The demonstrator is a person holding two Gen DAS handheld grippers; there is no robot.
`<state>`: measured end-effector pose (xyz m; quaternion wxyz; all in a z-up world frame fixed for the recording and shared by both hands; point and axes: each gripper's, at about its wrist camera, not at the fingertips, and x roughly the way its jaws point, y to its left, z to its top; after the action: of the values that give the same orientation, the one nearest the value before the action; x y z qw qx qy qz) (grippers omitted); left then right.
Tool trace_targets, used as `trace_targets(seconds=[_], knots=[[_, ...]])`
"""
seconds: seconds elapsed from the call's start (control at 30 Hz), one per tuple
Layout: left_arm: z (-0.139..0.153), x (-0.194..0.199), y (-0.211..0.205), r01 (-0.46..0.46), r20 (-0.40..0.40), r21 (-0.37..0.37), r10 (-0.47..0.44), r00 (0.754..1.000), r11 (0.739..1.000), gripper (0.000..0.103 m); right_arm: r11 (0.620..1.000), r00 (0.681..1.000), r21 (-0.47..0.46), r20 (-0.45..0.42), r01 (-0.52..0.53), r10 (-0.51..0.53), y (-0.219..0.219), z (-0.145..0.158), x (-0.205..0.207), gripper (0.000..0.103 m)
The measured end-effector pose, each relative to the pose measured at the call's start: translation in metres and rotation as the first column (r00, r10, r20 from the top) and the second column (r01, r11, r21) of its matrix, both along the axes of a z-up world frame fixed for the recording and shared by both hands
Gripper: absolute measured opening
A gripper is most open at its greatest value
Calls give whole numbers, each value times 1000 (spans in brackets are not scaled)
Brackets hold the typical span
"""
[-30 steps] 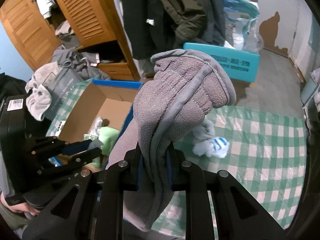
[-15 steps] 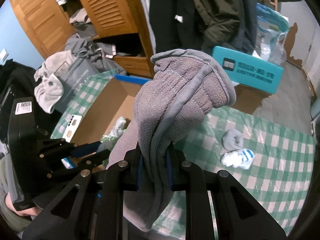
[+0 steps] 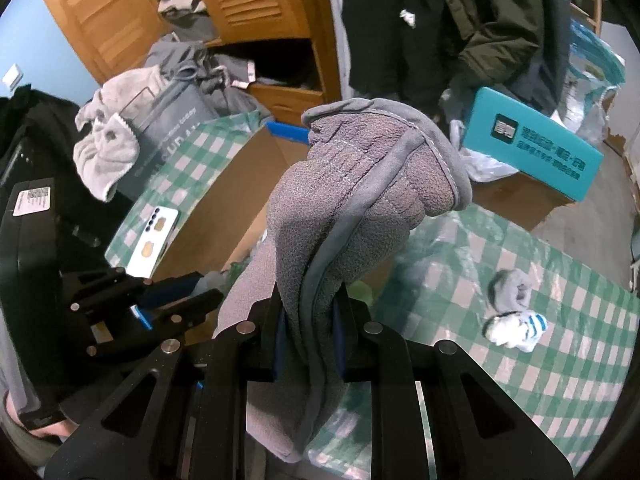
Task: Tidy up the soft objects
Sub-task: 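Lift and carry the grey sock over the box with the right gripper, then lower the grey sock into the box and open the right gripper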
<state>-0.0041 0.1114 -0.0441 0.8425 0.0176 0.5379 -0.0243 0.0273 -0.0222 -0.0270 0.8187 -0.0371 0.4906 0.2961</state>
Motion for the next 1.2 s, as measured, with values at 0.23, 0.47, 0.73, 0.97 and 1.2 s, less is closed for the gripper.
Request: trace_targets(seconds=[0.23, 0.47, 0.73, 0.97, 1.2], knots=[[-8, 1, 12, -30, -22, 1, 30, 999, 1000, 19, 999, 999, -24, -38, -25, 24, 18, -16, 3, 20], [-7, 0, 14, -41, -7, 16, 41, 999, 999, 39, 999, 998, -35, -63, -15, 13, 18, -27, 7, 37], [-3, 0, 6, -25, 5, 21, 25, 1000, 999, 46, 999, 999, -20, -38, 36, -37, 0, -20, 8, 53], [1, 2, -3, -16, 8, 26, 16, 1000, 1000, 50, 998, 998, -12, -36, 55, -56, -14, -18, 7, 59], [5, 4, -18, 4, 17, 31, -5, 1000, 1000, 52, 996, 996, -9, -39, 84, -85, -34, -19, 9, 62]])
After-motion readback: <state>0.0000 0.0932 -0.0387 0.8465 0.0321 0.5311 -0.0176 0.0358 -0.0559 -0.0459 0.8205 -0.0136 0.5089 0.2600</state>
